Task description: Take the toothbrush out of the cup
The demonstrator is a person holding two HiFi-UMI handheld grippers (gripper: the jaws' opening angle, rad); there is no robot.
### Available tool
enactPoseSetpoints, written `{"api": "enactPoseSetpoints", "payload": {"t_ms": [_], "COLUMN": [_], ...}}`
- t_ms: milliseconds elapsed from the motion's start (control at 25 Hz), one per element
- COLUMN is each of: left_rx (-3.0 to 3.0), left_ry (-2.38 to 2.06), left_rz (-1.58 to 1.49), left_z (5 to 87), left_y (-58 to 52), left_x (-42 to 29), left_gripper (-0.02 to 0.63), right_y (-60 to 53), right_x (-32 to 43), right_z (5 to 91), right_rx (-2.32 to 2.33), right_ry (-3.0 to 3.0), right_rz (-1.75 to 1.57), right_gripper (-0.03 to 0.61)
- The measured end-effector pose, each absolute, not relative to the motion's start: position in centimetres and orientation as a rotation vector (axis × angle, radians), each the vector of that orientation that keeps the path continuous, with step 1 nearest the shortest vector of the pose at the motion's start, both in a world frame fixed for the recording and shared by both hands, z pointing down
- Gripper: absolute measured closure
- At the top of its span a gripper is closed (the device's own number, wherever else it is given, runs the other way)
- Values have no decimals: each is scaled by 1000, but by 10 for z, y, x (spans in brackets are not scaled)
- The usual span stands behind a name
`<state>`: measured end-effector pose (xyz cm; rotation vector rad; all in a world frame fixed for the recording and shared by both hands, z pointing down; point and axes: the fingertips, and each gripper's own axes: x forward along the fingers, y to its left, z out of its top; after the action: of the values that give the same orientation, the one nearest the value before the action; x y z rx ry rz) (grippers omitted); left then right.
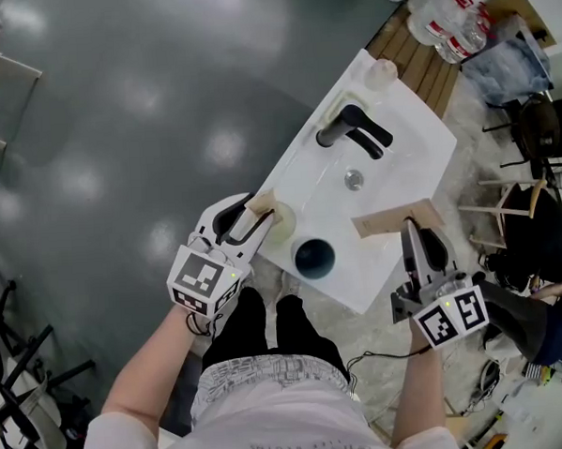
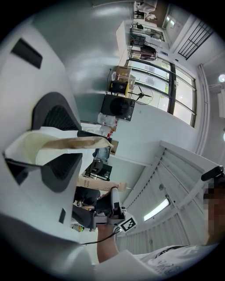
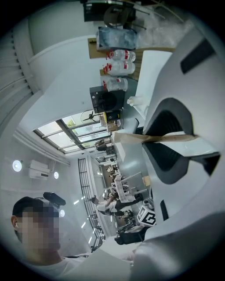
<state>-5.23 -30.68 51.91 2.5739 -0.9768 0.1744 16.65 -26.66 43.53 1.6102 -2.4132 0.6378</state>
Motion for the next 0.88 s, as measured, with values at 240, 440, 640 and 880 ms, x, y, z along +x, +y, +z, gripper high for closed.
{"api": "enactPoseSetpoints", "payload": {"t_ms": [240,440,640,880], "left_rx": [2576,2580,2581,2581], "left_ry": [-972,-969,-975,-984], "left_rz": [175,177,186,187], "left_z": [518,519,518,519], "left_y": [-307,-307,-306,-305], "left_x": [-51,-48,-48,-47], "left_gripper": [456,471,500,528], "right_y": [-265,-265,-265,-263], "right_x": [167,170,168,168], "right_z": [438,442,443,445], "right_rx": [1608,1607,1603,1603], "right_ry": [-2408,-2411,-2414,-2416], "right_rz": [655,663,669,673], "right_gripper": [523,523,523,523]}}
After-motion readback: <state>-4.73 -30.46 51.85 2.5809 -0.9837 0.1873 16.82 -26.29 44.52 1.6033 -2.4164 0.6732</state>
